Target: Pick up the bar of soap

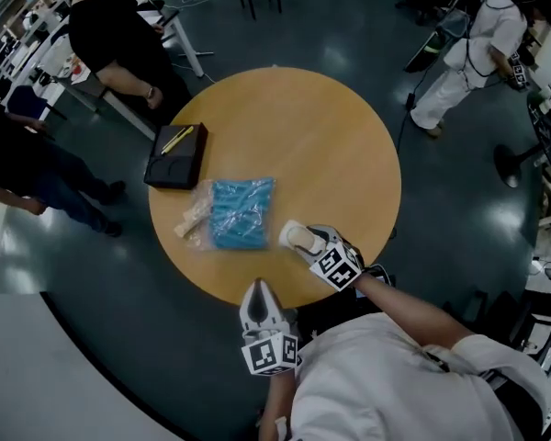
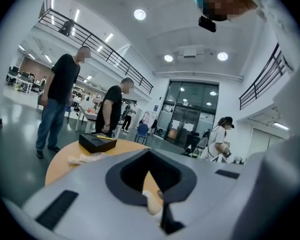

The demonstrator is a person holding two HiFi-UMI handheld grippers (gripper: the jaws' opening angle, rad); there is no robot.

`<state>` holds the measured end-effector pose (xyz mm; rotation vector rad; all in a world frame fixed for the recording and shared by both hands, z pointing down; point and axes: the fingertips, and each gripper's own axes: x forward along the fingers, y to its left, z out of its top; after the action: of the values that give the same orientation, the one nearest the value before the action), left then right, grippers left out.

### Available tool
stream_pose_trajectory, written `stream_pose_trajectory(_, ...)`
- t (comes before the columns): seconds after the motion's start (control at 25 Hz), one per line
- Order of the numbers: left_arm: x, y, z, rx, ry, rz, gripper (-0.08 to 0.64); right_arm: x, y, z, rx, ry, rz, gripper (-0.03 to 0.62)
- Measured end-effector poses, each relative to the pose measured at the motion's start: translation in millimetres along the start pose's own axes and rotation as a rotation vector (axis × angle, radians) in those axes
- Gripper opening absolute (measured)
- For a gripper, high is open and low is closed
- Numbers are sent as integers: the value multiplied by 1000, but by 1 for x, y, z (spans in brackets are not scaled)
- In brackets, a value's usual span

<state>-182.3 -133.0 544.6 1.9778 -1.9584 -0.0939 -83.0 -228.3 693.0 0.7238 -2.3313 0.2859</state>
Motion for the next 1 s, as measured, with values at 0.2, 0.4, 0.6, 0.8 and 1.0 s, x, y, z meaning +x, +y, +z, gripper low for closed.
stream_pose_trajectory(0.2, -3, 22, -4, -41, 17, 68, 6, 63, -4, -64, -19, 229, 12, 272)
stream_pose_trajectory(0.4, -5, 36, -11, -72, 28, 108, 6, 79, -4, -71, -13, 257, 32, 279)
stream_pose_trajectory(0.6, -7, 37, -18, -78, 34, 121, 6, 79, -1, -77, -14, 261, 44, 278)
stream_pose_trajectory(0.8, -7, 37, -19, -90, 33, 124, 6, 82, -2, -81, -12, 277, 62, 261)
stream_pose_trajectory(1.0, -9, 37, -23, -92, 33, 124, 6, 87, -2, -80, -18, 276, 71, 261)
